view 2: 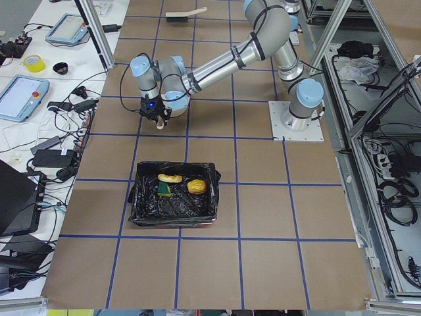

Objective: Sweep and dump trash into bin
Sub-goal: 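Lower the dustpan onto the table and open the left gripper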

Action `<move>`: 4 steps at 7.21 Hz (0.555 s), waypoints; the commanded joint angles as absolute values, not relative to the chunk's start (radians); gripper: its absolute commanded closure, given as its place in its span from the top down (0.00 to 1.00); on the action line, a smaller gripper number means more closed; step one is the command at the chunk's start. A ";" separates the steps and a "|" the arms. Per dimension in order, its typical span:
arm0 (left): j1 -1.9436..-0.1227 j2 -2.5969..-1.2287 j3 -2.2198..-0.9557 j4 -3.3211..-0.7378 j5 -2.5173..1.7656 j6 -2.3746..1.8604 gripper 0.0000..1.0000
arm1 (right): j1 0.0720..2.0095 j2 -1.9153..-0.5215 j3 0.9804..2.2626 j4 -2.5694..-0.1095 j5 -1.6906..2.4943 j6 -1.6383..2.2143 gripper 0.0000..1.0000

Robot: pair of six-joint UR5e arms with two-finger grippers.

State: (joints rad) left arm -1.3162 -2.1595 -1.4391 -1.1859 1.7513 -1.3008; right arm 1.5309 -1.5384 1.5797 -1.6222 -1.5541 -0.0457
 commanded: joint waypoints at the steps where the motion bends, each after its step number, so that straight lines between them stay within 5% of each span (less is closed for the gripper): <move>1: -1.316 -2.155 -1.439 -1.186 1.752 -1.301 0.49 | 1.531 -1.542 1.578 -1.623 -1.554 -0.026 1.00; 4: -1.316 -2.146 -1.431 -1.187 1.769 -1.301 0.74 | 1.534 -1.543 1.569 -1.620 -1.527 -0.003 1.00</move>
State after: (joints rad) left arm -1.3161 -2.1503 -1.4360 -1.1862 1.7577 -1.3008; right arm 1.5329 -1.5424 1.5743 -1.6213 -1.5461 -0.0101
